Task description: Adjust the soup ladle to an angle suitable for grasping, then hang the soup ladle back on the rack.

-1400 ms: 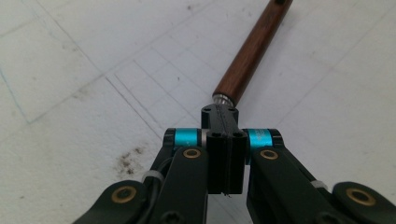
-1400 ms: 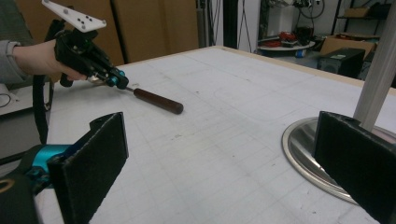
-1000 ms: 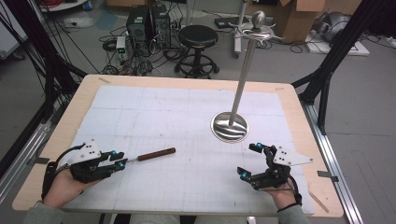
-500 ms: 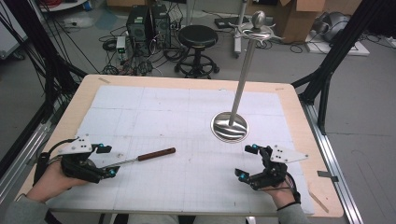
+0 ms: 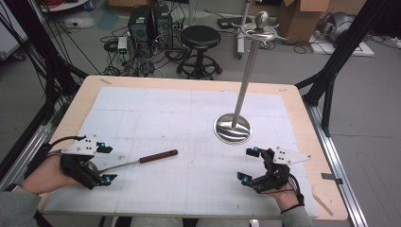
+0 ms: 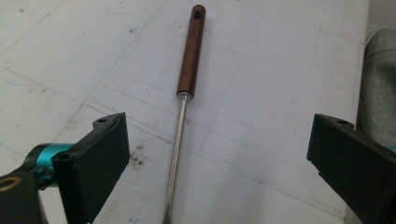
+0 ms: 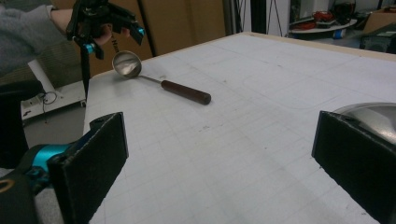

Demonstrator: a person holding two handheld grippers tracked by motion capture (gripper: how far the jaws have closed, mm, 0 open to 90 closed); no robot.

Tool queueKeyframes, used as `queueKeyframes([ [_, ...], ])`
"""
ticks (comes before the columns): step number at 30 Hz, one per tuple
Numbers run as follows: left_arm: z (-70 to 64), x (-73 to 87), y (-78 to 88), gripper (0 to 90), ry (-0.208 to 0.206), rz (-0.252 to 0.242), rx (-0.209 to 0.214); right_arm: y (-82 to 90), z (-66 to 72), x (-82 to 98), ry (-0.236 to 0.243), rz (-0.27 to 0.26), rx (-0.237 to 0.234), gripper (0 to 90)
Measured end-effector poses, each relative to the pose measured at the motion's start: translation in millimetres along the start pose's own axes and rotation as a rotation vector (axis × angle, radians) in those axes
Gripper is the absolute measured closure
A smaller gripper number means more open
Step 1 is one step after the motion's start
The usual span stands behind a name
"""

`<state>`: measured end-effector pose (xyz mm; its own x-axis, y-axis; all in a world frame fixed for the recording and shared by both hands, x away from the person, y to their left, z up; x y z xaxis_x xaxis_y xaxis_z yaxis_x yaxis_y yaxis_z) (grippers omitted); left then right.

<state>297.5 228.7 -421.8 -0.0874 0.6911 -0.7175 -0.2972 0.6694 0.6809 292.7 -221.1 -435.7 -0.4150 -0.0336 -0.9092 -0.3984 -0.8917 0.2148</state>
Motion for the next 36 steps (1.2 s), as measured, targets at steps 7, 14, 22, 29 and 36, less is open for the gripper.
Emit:
queueKeyframes([
  [7, 10.6, 5.4, -5.2, 13.3, 0.013, 0.051, 0.001, 0.8, 2.3, -1.1, 0.001, -0.005, -0.006, 2.8],
  [14, 20.0, 7.5, -14.8, 14.7, 0.046, 0.116, 0.019, 0.5, 3.8, -0.4, 0.007, 0.002, -0.016, 2.8],
  [22, 16.3, 21.4, -30.7, 26.5, 0.023, 0.264, 0.059, -0.2, 5.9, -0.4, 0.035, 0.007, -0.022, 2.8],
  [29, 20.5, 29.6, -40.8, 36.8, 0.019, 0.331, 0.077, 0.4, 7.4, -0.2, 0.027, 0.008, -0.025, 2.8],
  [36, 20.2, 35.0, -41.5, 48.3, 0.010, 0.370, 0.099, -0.4, 7.6, 1.2, 0.030, 0.018, -0.031, 2.9],
])
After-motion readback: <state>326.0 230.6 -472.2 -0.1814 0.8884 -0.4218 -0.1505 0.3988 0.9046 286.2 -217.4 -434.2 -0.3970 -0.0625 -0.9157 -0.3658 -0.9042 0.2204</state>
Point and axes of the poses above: each handheld gripper's, and its own axes: y roughly backward along the jaws, x roughly out of its underside, z roughly to its left, the point moved 7 cm from there along -y, roughly forward along the jaws, and after that the axes turned 11 degrees about -y, right-handed, at the moved point
